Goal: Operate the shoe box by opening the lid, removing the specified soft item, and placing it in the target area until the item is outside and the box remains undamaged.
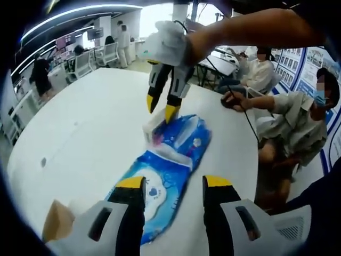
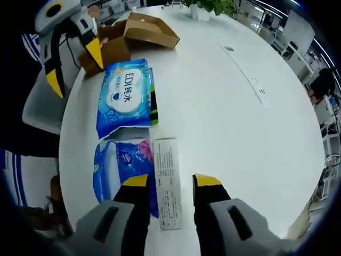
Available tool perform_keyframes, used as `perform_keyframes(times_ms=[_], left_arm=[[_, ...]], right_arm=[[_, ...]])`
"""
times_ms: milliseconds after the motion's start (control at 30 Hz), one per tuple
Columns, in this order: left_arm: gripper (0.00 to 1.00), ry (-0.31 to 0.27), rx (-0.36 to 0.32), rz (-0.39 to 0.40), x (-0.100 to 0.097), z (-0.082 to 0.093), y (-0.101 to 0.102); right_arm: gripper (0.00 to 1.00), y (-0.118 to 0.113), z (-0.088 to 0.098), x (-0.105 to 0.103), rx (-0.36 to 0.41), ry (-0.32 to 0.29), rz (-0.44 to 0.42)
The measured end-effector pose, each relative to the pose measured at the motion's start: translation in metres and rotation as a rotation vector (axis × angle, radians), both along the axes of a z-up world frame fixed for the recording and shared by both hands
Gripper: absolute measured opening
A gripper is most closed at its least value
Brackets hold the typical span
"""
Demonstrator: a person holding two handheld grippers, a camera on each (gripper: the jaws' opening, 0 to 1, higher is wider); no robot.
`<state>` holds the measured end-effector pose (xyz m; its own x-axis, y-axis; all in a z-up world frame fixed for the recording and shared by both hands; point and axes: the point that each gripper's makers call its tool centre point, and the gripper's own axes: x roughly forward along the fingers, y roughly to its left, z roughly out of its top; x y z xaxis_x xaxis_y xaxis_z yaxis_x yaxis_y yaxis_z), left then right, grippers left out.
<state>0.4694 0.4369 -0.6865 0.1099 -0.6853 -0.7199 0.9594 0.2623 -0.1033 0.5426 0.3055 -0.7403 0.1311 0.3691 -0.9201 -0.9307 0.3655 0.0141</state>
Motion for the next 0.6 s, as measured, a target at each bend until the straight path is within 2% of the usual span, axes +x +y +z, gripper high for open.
perform_keyframes(times_ms=[100, 333, 467, 600], left_arm=[[0.42, -0.009, -0.012, 0.000, -0.002, 0.005, 0.003], [0.42, -0.037, -0.023, -0.007, -0.009, 0.018, 0.016], [0.43, -0.047, -0.037, -0.012, -0.017, 0.025, 0.026], [0.43, -0.050, -0.046, -0.017, -0.025, 0.030, 0.039]], right_arm=[[0.27, 0.008, 0.012, -0.002, 0.018, -0.024, 0.002], [0.25, 0.047, 0.060, -0.018, 0.083, -0.117, -0.015], [0.25, 0.067, 0.076, -0.037, 0.096, -0.135, -0.009], [0.24, 0.078, 0.084, -0.052, 0.082, -0.138, -0.012]])
